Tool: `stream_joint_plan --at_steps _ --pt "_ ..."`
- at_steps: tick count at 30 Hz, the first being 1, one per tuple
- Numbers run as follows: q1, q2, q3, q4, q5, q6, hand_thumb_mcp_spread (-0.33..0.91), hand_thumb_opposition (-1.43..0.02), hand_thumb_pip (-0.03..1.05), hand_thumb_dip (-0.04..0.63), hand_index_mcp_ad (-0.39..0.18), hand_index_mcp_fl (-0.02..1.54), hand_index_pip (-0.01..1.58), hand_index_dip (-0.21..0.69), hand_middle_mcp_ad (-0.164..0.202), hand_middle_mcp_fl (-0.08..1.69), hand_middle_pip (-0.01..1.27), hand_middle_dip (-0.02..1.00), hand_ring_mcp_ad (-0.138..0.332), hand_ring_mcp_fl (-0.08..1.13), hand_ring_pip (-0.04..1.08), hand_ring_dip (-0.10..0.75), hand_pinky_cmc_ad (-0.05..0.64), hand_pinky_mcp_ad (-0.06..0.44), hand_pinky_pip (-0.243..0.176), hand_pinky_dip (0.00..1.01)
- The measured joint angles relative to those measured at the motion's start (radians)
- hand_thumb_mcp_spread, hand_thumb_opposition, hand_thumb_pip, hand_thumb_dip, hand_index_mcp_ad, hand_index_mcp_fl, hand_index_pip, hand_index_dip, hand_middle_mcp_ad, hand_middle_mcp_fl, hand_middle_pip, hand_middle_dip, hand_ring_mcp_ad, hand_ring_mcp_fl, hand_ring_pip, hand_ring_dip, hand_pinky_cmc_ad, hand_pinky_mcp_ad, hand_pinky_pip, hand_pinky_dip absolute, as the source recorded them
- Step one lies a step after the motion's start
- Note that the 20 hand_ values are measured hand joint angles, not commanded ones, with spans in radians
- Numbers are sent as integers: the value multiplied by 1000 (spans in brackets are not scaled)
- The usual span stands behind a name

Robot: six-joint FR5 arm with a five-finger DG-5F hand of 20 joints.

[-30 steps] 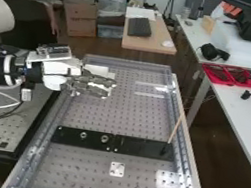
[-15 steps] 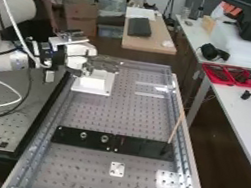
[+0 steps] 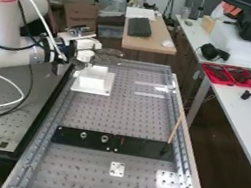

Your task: Grab the smaller nut and place it in the white container

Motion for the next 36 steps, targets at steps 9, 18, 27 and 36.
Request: stream_joint_plan --at_steps 9,18,27,36 --pt "54 -33 17 0 -6 27 428 -942 611 202 -157 433 1520 190 58 251 117 237 105 14 99 127 363 276 37 155" --pt "85 -78 38 24 16 48 428 -942 611 202 -157 433 1520 190 58 251 117 239 105 16 99 127 363 272 37 154" --pt "88 -88 43 2 69 54 440 -930 641 206 -183 265 1522 190 61 253 117 239 105 16 99 127 361 276 37 154" --pt "73 -49 36 26 127 124 400 -831 723 206 -188 7 1292 120 63 152 108 239 105 7 89 127 360 272 33 154"
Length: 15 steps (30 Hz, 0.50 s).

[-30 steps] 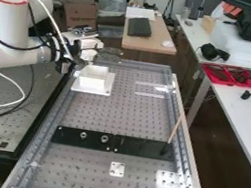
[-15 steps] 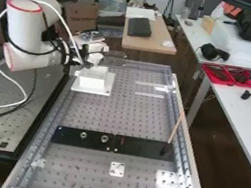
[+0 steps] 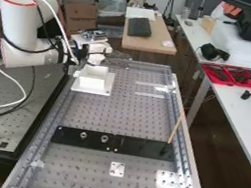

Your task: Grab the smaller nut and place it in the white container

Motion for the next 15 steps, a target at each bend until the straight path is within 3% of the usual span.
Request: stream_joint_plan --at_steps 8,11,15 --pt "-21 93 4 31 111 99 349 -787 773 206 -188 7 1199 75 63 154 108 239 106 2 89 127 346 274 17 188" --pt "-32 130 29 11 179 137 318 -787 771 206 -195 7 1112 52 59 154 108 239 106 2 89 131 346 274 16 216" --pt "-47 183 88 -40 301 183 312 -771 771 206 -155 3 993 52 63 124 108 239 110 2 87 127 351 274 5 234"
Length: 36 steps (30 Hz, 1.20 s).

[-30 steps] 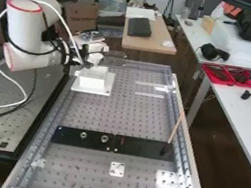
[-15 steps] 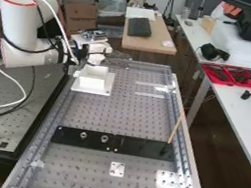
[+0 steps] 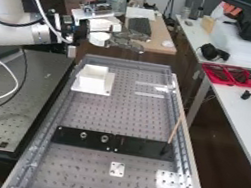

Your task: Grab the smaller nut and place it in the white container

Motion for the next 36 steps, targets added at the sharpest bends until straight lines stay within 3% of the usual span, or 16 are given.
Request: stream_joint_plan --at_steps 8,9,17,24,36 --pt "-20 38 119 -117 203 33 284 -757 747 188 -154 5 885 51 68 122 108 239 113 0 89 127 337 274 3 278" --pt "-22 40 137 -135 232 33 284 -757 747 188 -152 2 873 51 68 126 108 239 113 0 89 129 340 272 -12 274" --pt "-41 41 226 -226 372 49 271 -747 709 173 -138 2 763 51 68 122 108 239 115 0 89 129 339 276 -12 291" --pt "-69 25 289 -280 413 81 271 -747 703 168 -138 5 709 63 68 122 108 239 115 0 89 129 340 276 -12 295" --pt "-81 -4 372 -373 415 48 274 -731 686 166 -138 7 627 91 68 126 108 239 117 0 89 127 340 278 -12 295"
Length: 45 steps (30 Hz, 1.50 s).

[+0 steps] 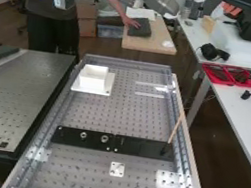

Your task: Grab the smaller nut and place it in the white container

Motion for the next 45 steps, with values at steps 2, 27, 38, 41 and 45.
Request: stream_joint_plan --at_steps 2,27,38,41,45 --pt "2 -2 4 -5 -3 -3 274 -731 684 166 -138 2 593 94 68 122 108 239 117 0 89 127 340 278 -12 295" --pt "16 -3 -9 -37 -21 1 269 -731 667 159 -138 58 290 152 66 126 108 239 126 0 89 127 340 278 -16 295" --pt "13 3 -11 -72 -43 7 269 -731 667 159 -138 89 264 180 66 122 108 239 122 0 89 127 344 293 -30 295" --pt "9 4 -12 -81 -49 7 269 -731 667 159 -138 89 241 182 66 126 108 239 122 0 89 127 344 293 -30 295" --pt "0 7 -14 -97 -62 -3 269 -731 667 159 -138 89 230 182 66 122 108 239 122 0 89 127 344 293 -30 295"
